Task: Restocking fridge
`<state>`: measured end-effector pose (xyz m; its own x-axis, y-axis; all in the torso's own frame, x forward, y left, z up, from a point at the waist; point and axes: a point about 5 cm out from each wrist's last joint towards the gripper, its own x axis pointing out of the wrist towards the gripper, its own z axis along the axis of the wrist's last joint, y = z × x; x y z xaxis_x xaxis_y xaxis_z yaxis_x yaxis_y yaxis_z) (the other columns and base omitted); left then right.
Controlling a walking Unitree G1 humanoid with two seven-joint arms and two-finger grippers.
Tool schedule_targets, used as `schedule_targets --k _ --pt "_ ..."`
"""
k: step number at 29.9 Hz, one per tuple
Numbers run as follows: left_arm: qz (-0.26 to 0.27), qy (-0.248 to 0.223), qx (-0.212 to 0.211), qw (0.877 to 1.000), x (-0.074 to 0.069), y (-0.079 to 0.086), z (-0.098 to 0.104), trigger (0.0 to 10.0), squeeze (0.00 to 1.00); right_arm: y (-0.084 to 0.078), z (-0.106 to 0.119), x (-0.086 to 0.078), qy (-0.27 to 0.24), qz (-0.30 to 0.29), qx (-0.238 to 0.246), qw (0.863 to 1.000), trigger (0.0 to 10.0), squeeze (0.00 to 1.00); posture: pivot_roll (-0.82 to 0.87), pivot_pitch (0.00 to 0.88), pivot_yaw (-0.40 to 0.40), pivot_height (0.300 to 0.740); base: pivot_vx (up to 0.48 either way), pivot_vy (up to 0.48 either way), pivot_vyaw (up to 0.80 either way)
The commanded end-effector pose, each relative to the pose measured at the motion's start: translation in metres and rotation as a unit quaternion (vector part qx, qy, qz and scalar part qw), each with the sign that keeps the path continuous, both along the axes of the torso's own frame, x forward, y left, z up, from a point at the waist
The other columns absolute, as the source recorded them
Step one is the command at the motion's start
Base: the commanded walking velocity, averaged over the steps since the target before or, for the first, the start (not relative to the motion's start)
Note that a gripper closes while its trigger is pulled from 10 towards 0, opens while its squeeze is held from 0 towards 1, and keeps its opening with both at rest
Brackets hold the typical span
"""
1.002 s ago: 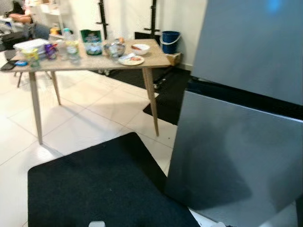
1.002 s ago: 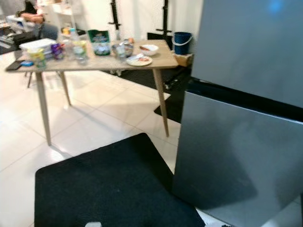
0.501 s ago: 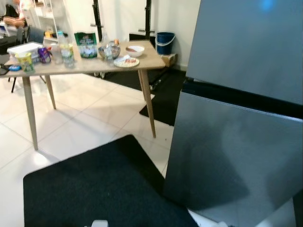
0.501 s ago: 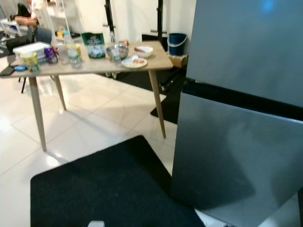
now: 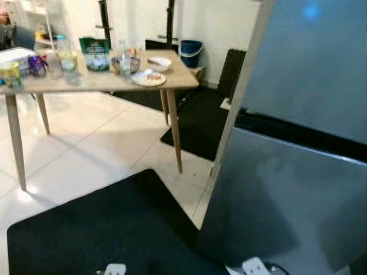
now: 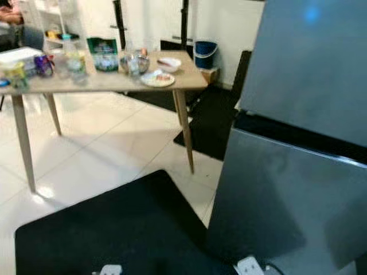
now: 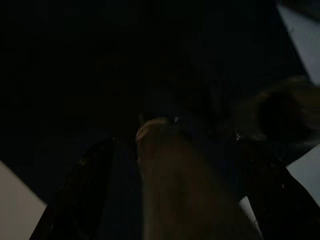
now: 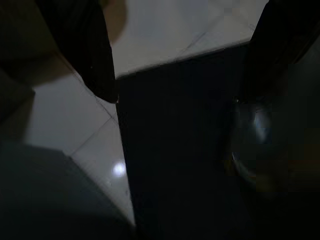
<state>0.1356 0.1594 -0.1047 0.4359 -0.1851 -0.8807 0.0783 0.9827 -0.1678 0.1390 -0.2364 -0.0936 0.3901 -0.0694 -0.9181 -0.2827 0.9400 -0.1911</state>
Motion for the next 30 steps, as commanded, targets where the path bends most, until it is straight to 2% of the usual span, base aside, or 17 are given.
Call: schedule_targets --k 1,7,12,14,16,18,22,25,26,27,28,29,30 --pt "-0.003 0.010 -0.004 1.000 -0.006 -0.004 -0.002 10.0 0.00 0.000 0.000 0.001 0.001 0.000 -0.002 1.000 10.0 0.00 -0.07 0.000 -0.032 0.740 0.289 0.000 0.00" --pt "0.002 0.011 -0.003 1.000 -0.006 -0.004 -0.002 10.0 0.00 -0.001 -0.001 -0.002 0.003 -0.008 -0.003 1.000 10.0 0.00 -0.08 0.000 -0.029 0.740 0.081 0.000 0.00" --pt "0.004 0.010 -0.005 1.000 -0.006 -0.004 -0.002 10.0 0.00 -0.005 0.002 0.001 -0.013 -0.032 -0.003 0.999 10.0 0.00 -0.08 0.000 -0.029 0.740 0.000 0.000 0.00" --pt "0.004 0.010 -0.006 1.000 -0.006 -0.005 -0.002 10.0 0.00 -0.012 0.010 0.018 -0.060 -0.078 0.004 0.995 10.0 0.00 -0.08 0.000 -0.026 0.740 0.000 0.000 0.00" --pt "0.004 0.010 -0.006 1.000 -0.006 -0.004 -0.002 10.0 0.00 -0.013 0.012 0.022 -0.071 -0.089 0.006 0.993 10.0 0.00 -0.08 0.000 -0.025 0.740 0.000 0.000 0.00" --pt "0.003 0.011 -0.006 1.000 -0.006 -0.004 -0.002 10.0 0.00 -0.019 0.020 0.036 -0.107 -0.119 0.008 0.987 10.0 0.00 -0.08 0.000 -0.023 0.740 0.000 0.000 0.00" --pt "0.000 0.013 -0.006 1.000 -0.008 -0.004 -0.003 10.0 0.00 -0.028 0.046 0.075 -0.200 -0.173 0.043 0.963 10.0 0.00 -0.08 0.000 -0.018 0.740 0.000 0.000 0.00" --pt "0.000 0.014 -0.006 1.000 -0.009 -0.004 -0.003 10.0 0.00 -0.026 0.060 0.095 -0.242 -0.173 0.077 0.951 10.0 0.00 -0.08 0.000 -0.018 0.740 0.000 0.000 0.00" --pt "0.000 0.014 -0.006 1.000 -0.009 -0.004 -0.003 10.0 0.00 -0.026 0.060 0.095 -0.242 -0.173 0.077 0.951 10.0 0.00 -0.08 0.000 -0.018 0.740 0.000 0.000 0.00" --pt "0.000 0.015 -0.006 1.000 -0.010 -0.003 -0.003 10.0 0.00 -0.022 0.070 0.109 -0.270 -0.163 0.099 0.944 10.0 0.00 -0.08 0.000 -0.021 0.740 0.000 0.000 0.00" --pt "0.000 0.015 -0.006 1.000 -0.010 -0.003 -0.003 10.0 0.00 -0.022 0.070 0.109 -0.270 -0.163 0.099 0.944 10.0 0.00 -0.08 0.000 -0.021 0.740 0.000 0.000 0.00" --pt "0.000 0.015 -0.006 1.000 -0.010 -0.003 -0.003 10.0 0.00 -0.020 0.076 0.118 -0.284 -0.154 0.109 0.940 10.0 0.00 -0.08 0.000 -0.021 0.740 0.000 0.000 0.00" --pt "0.001 0.015 -0.006 1.000 -0.010 -0.003 -0.004 10.0 0.00 -0.017 0.082 0.125 -0.297 -0.144 0.119 0.936 9.6 0.00 -0.07 0.000 -0.021 0.740 0.000 0.000 0.00"
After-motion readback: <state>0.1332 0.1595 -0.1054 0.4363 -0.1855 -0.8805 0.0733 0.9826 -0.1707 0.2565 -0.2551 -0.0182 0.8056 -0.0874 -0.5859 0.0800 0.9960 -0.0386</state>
